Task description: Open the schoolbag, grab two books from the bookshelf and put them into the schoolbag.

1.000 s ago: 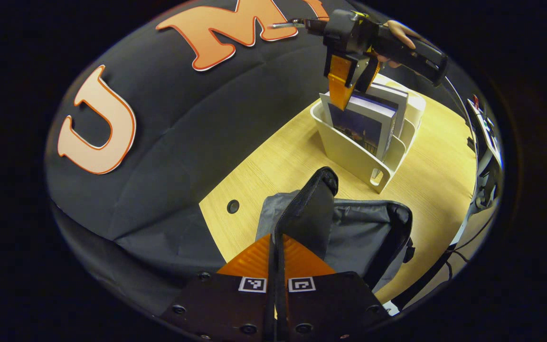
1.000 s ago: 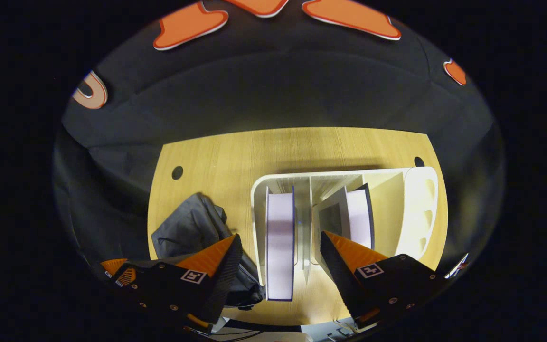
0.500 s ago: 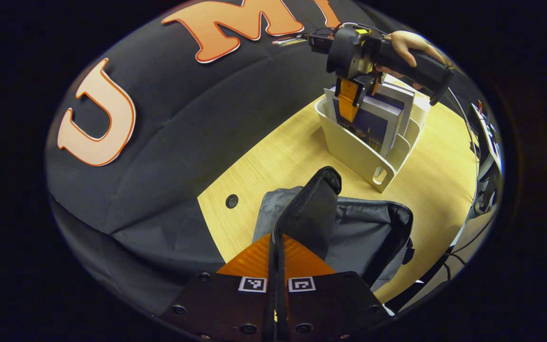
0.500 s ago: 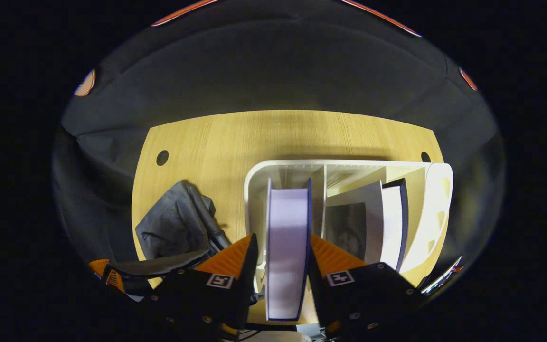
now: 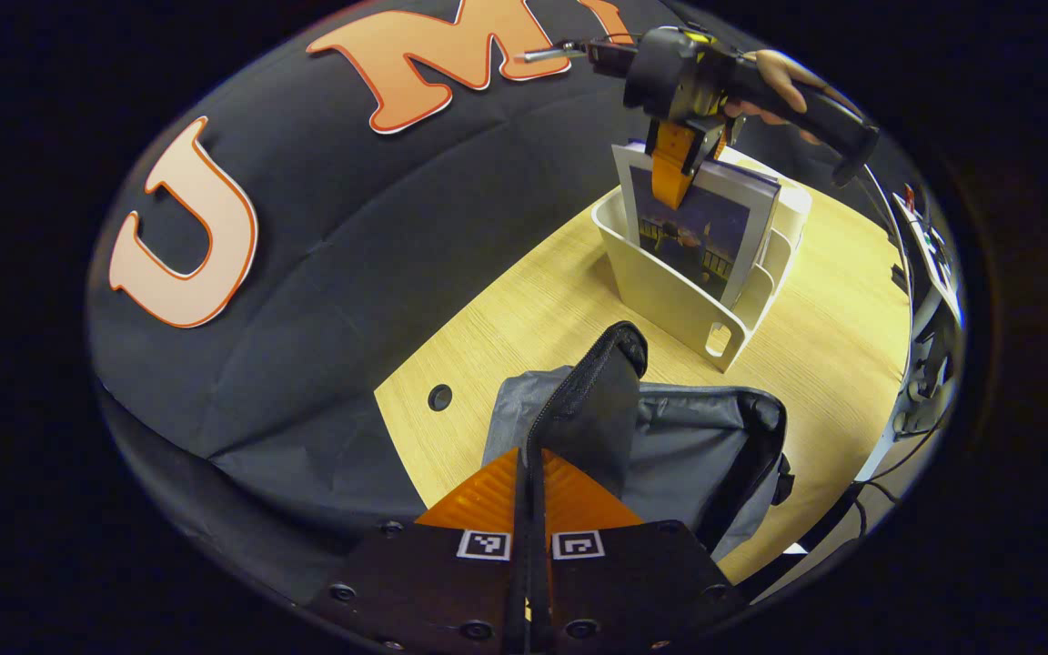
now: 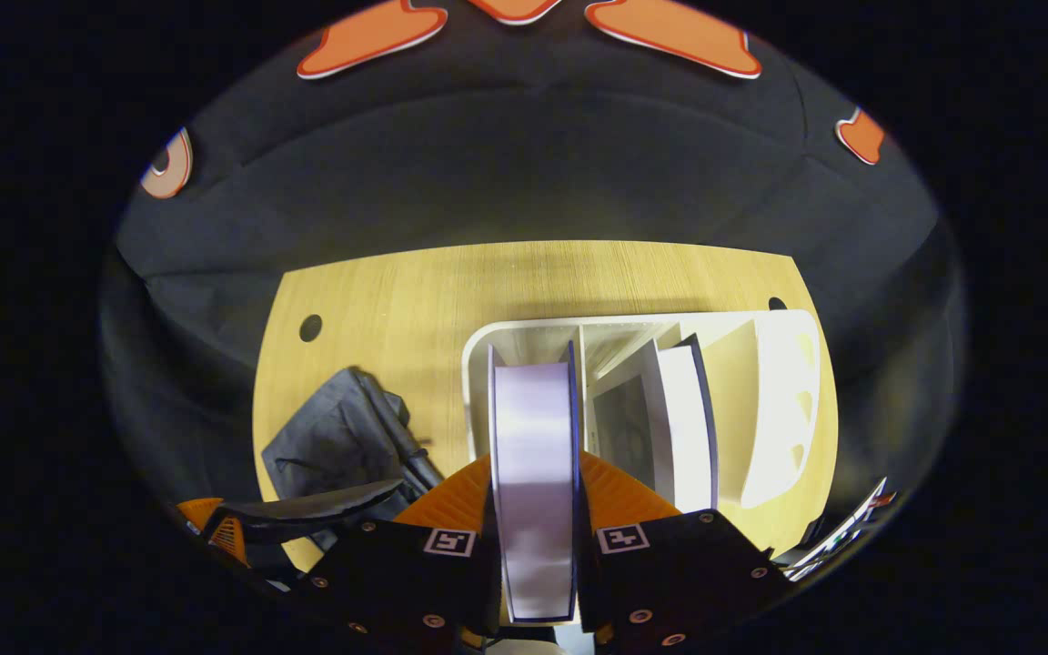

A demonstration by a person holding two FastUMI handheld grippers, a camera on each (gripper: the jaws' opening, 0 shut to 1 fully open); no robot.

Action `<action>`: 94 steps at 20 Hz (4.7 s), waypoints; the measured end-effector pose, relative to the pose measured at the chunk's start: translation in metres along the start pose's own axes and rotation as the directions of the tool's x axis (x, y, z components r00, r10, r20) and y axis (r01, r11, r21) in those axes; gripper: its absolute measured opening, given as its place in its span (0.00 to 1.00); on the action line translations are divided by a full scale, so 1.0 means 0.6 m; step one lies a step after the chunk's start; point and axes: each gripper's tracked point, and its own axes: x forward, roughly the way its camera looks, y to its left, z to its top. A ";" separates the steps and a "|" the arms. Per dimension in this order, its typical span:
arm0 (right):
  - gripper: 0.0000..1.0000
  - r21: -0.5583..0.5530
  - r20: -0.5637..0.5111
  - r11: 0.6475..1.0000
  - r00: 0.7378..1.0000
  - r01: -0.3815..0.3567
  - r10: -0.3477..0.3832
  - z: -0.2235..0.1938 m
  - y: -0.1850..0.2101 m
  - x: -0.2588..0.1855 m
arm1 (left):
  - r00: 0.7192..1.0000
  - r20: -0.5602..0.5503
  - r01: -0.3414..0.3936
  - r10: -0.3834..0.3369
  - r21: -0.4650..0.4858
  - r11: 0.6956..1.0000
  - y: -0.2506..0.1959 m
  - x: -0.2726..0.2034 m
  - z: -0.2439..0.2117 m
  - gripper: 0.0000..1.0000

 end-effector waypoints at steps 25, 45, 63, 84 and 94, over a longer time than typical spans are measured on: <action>0.33 0.476 0.245 0.793 0.923 -0.381 0.296 -0.306 -0.068 -0.205 | 0.998 0.064 0.005 -0.010 0.090 0.996 -0.022 -0.030 0.012 0.02; 0.33 0.662 0.447 0.343 0.718 -0.667 0.534 -0.327 0.205 0.059 | 0.992 0.042 0.117 -0.119 0.042 0.992 -0.021 -0.052 0.028 0.00; 0.57 0.697 0.405 0.453 0.826 -0.556 0.391 -0.280 0.288 0.158 | 0.984 0.027 0.175 -0.175 0.016 0.984 0.012 -0.062 0.011 0.01; 0.98 0.497 0.276 0.832 0.954 -0.246 0.117 -0.287 -0.113 -0.068 | 0.965 0.001 0.262 -0.263 0.053 0.963 0.000 -0.064 -0.018 0.00; 0.98 0.074 0.246 0.997 0.969 -0.029 0.010 -0.029 -0.180 -0.094 | 0.967 -0.102 0.236 -0.234 0.006 0.972 -0.007 -0.053 -0.025 0.00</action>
